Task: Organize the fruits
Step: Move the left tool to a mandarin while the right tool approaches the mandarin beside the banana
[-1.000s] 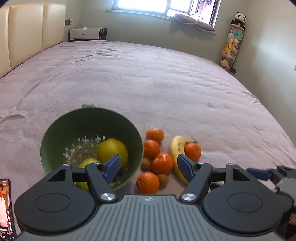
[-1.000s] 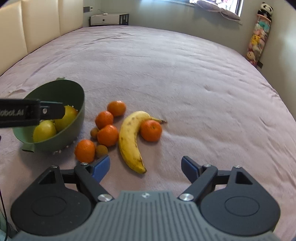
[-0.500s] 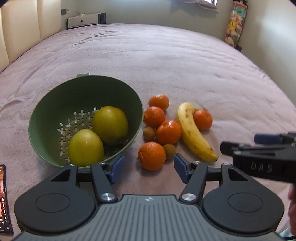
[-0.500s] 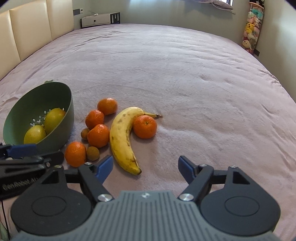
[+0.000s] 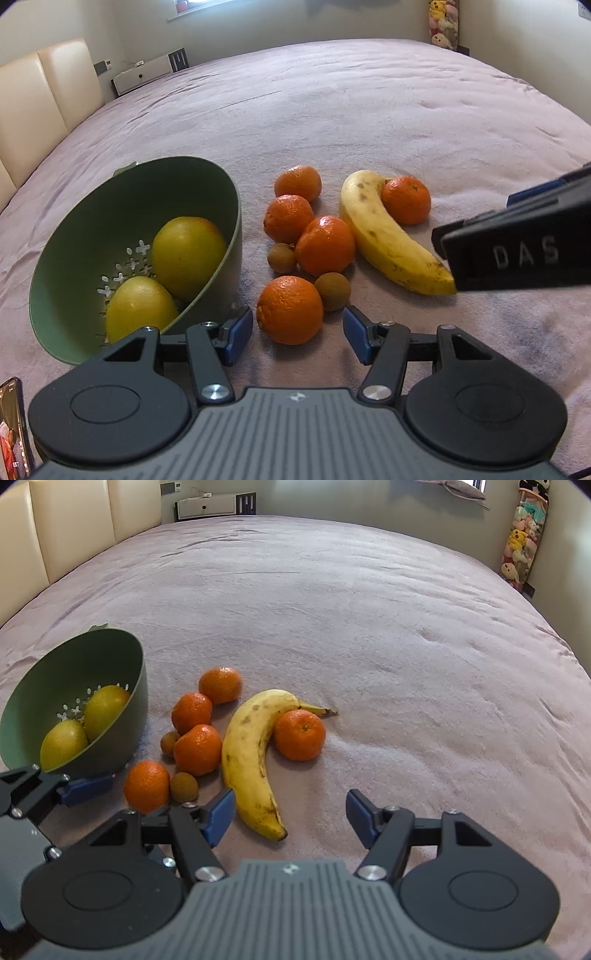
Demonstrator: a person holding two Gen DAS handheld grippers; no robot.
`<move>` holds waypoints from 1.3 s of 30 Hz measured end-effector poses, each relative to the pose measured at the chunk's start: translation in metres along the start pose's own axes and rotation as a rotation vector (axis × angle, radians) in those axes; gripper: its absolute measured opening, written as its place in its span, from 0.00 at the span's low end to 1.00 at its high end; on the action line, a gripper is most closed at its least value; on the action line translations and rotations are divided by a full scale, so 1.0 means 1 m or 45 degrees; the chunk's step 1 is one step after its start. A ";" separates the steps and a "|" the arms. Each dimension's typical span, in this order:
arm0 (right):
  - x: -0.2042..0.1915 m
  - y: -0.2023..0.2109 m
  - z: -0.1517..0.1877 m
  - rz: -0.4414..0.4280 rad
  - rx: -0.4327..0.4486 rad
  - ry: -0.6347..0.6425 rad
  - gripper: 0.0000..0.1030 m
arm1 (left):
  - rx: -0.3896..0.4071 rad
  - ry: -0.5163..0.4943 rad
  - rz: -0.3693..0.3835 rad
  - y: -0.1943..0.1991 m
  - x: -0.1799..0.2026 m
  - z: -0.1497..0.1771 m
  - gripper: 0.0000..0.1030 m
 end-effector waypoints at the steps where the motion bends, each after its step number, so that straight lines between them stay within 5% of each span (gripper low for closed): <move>1: 0.001 -0.002 -0.001 0.001 -0.005 -0.002 0.62 | -0.003 -0.005 -0.016 -0.001 0.000 0.000 0.65; 11: 0.000 -0.026 -0.011 0.010 -0.056 0.101 0.56 | 0.046 -0.172 -0.080 -0.008 0.017 0.000 0.61; 17: 0.005 -0.032 -0.023 -0.008 -0.043 0.197 0.52 | 0.053 -0.286 -0.107 -0.012 0.027 0.001 0.48; 39: 0.029 -0.089 -0.041 -0.082 -0.182 0.232 0.44 | 0.073 -0.391 -0.117 -0.016 0.031 0.000 0.48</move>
Point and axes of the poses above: each gripper's, at about its wrist camera, not at the fingertips, and y roughly against the way its jaws point, x to its right, z to its underside, the point moved 4 cm from there along -y, roughly the way its jaws point, and after that the axes turned 14 degrees about -z, right-handed, at the moved point
